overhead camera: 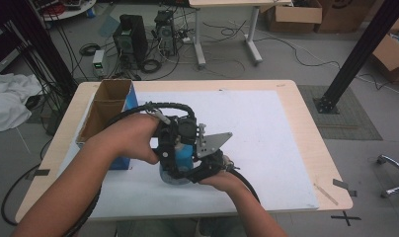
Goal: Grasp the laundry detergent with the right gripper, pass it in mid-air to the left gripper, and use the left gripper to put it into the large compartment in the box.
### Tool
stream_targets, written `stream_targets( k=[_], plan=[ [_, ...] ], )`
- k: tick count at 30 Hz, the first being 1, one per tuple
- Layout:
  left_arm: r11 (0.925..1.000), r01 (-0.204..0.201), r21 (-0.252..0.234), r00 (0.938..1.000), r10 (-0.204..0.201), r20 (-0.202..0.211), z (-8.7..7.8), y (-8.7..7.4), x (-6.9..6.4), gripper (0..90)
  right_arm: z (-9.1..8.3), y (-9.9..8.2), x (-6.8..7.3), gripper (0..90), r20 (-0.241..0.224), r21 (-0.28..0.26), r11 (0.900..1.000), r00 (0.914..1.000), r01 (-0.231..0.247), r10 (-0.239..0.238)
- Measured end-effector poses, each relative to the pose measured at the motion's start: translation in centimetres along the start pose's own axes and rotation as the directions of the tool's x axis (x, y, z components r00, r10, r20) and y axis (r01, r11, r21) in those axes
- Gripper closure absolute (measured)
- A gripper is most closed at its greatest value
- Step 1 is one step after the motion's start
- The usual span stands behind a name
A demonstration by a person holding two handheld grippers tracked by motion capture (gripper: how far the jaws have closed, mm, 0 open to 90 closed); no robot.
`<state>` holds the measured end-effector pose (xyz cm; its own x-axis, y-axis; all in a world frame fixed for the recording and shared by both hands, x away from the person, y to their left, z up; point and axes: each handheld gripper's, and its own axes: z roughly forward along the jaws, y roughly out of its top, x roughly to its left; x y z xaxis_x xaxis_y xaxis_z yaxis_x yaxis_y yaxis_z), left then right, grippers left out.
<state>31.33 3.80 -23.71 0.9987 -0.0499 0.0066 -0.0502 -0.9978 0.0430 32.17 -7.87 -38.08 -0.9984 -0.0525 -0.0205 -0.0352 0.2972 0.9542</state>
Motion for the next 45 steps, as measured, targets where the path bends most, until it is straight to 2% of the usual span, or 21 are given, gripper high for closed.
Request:
stream_targets(
  k=[7,18,30,45],
  plan=[
    [0.9999,-0.01,0.004,0.9999,0.01,-0.003,0.0,0.11,-0.03,17.9,0.11,-0.09,-0.07,44.9,0.0,0.001,1.0,1.0,0.0,0.0],
    [0.9997,-0.015,0.018,0.9999,0.016,-0.002,-0.06,-0.12,-0.06,27.4,0.11,0.0,-0.1,45.0,-0.001,-0.001,1.0,1.0,-0.007,0.007],
    [0.9995,-0.018,0.025,0.9998,0.018,-0.003,0.03,-0.09,-0.04,31.3,0.34,-0.01,-0.06,45.0,-0.004,-0.002,0.9999,0.9999,-0.013,0.013],
    [0.9995,-0.003,0.032,1.0,0.003,-0.007,0.21,-0.07,0.02,36.4,0.36,-0.16,-0.07,45.0,-0.009,-0.007,0.9998,0.9998,-0.016,0.016]
  ],
)
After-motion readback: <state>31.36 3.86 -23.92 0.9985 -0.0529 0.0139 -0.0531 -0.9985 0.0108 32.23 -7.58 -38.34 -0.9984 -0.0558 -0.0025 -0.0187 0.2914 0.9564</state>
